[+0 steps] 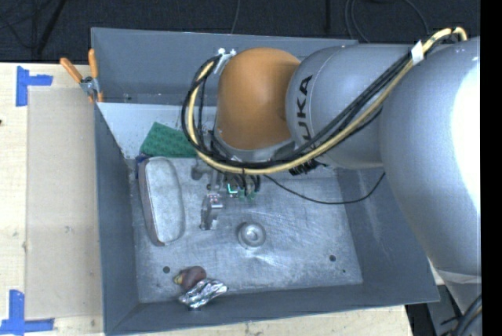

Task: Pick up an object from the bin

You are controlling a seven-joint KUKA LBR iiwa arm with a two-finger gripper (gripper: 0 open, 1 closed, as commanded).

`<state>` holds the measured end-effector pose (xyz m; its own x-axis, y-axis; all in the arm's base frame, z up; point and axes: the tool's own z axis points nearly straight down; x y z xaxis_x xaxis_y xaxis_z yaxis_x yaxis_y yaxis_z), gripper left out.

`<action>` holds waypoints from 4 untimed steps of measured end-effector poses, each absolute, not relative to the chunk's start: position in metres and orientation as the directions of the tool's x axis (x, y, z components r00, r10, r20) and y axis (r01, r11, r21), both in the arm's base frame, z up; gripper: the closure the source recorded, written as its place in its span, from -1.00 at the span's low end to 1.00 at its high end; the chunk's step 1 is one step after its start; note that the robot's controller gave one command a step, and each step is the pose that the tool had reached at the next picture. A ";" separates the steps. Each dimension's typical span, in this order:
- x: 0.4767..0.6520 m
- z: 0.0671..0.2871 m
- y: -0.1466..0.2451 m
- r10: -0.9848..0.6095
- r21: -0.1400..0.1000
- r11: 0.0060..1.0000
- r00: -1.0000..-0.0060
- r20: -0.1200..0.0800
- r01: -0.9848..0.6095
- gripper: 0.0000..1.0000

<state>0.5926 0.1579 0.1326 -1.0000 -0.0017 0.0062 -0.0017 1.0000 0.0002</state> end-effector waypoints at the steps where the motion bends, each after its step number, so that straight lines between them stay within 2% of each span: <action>1: 0.553 0.094 0.069 -0.220 -0.001 0.975 -0.975 0.005 -0.220 -1.00; 2: 0.563 0.072 0.038 -0.249 0.004 0.968 -0.968 -0.003 -0.249 -1.00; 3: 0.564 0.074 0.037 -0.247 0.001 0.969 -0.969 -0.004 -0.247 1.00; 4: 0.551 0.142 0.052 -0.205 0.000 0.979 -0.979 -0.006 -0.205 1.00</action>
Offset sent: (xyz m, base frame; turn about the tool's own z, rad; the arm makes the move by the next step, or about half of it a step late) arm -0.0388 -0.0866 -0.0366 -0.2238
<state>0.5508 0.0516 0.1425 -0.9788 -0.2047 -0.0062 -0.2047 0.9788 0.0004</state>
